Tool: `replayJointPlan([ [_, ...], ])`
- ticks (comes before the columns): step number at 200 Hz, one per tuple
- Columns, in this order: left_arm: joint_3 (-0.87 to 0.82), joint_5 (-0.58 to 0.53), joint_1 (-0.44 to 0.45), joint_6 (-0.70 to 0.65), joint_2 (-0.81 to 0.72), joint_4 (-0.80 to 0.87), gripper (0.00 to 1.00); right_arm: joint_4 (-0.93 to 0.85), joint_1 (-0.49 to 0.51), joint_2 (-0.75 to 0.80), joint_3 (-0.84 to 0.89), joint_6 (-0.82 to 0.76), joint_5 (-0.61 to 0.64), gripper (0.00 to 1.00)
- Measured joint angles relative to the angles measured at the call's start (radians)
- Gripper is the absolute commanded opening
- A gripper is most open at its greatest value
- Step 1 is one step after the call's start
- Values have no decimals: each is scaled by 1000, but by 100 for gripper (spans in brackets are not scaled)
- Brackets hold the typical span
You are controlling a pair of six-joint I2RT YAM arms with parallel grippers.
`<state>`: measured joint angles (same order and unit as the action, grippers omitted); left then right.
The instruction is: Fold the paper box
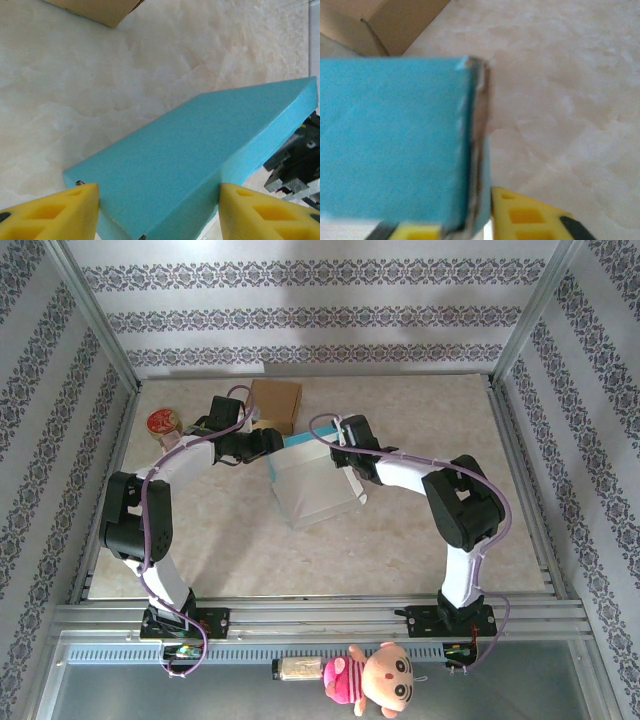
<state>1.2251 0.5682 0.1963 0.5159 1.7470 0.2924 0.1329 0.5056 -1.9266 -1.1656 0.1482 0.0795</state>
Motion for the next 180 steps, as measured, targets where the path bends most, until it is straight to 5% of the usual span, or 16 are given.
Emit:
replayJointPlan([
  [43,-20,-3,0,-8,-13,-14,83,-4,-2,3,4,-23,8,0],
  [90,-42,-134,-2,-47,-255,48,85,-288,-14,240,-13,-240,12,0],
  [111,-3,-254,-2,-112,-423,83,84,-529,-24,348,-174,-493,63,0],
  [138,23,-391,-2,-199,-584,87,84,-748,11,385,-398,-974,286,7],
  [180,-38,-483,-2,-240,-666,87,84,-782,141,388,-253,-1546,356,8],
])
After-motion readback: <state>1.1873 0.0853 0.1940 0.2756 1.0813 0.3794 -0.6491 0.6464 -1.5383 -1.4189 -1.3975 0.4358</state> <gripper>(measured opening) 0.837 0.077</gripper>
